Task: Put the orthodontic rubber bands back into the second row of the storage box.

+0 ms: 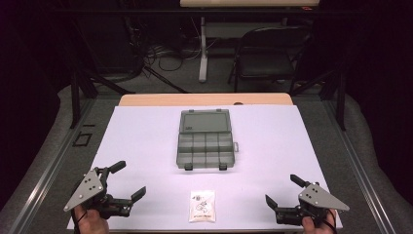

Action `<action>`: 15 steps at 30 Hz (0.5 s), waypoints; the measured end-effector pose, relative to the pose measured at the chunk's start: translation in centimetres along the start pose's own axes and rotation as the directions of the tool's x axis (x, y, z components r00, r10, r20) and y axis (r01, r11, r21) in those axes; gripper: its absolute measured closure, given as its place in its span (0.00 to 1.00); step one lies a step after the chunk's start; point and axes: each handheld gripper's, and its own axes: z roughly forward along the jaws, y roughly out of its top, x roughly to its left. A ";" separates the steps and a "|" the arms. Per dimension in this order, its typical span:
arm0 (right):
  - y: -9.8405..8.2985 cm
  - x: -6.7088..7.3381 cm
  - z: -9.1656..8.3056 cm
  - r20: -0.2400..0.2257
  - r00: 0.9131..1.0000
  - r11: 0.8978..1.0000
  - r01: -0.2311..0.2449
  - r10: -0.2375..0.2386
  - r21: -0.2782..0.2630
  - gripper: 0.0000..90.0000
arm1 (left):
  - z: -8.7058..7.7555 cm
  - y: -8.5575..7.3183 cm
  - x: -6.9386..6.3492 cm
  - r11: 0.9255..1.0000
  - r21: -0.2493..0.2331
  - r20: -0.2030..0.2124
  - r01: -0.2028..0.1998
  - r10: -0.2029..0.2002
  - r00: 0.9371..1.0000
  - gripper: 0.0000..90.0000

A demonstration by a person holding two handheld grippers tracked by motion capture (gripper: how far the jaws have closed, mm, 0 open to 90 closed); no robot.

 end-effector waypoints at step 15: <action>0.1 0.4 0.2 -0.009 1.000 1.000 0.004 -0.004 0.007 0.00 | 0.4 0.0 0.2 0.999 0.021 0.022 0.036 -0.037 0.999 0.01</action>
